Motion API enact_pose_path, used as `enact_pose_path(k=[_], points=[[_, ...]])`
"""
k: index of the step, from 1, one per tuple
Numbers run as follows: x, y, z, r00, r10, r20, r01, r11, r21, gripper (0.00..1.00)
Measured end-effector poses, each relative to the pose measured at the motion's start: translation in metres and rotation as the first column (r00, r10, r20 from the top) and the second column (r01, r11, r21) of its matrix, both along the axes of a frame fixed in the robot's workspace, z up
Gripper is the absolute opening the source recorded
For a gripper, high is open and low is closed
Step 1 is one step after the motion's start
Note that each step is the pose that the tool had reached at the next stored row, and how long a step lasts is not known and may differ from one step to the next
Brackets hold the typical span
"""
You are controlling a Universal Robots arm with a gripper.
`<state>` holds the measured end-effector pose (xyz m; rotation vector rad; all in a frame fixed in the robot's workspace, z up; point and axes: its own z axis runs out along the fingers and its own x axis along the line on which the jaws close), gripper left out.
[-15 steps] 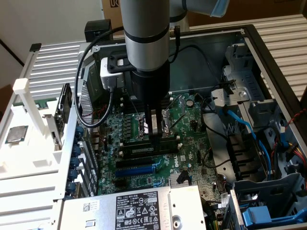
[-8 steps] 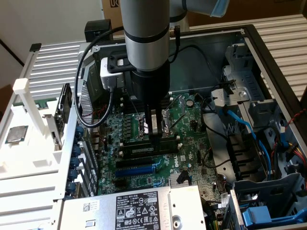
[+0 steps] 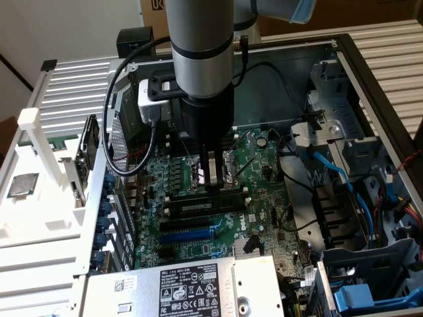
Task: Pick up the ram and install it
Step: 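Press down the ram until it locks into place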
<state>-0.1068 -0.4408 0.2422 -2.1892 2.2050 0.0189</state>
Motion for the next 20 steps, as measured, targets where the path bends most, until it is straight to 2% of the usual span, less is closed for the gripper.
enact_pose_path(k=[2,3,6,9,17,20], points=[[0.0001,0.0002,-0.0001,1.0,0.0,0.0001,0.0,1.0,0.0002,0.1],[-0.0043,0.0004,-0.0001,1.0,-0.001,0.0077,0.001,1.0,0.0,0.1],[-0.0077,0.002,-0.0002,0.9999,-0.001,0.0112,0.001,1.0,-0.0006,0.1],[-0.0078,0.0052,-0.0005,0.9999,-0.001,0.0114,0.001,1.0,-0.0048,0.1],[-0.0078,0.0064,-0.0026,0.9999,0.0,0.0114,0.001,0.9998,-0.0173,0.1],[-0.0078,0.0077,-0.0032,0.9999,0.0,0.0114,0.0,0.9998,-0.0191,0.1]])
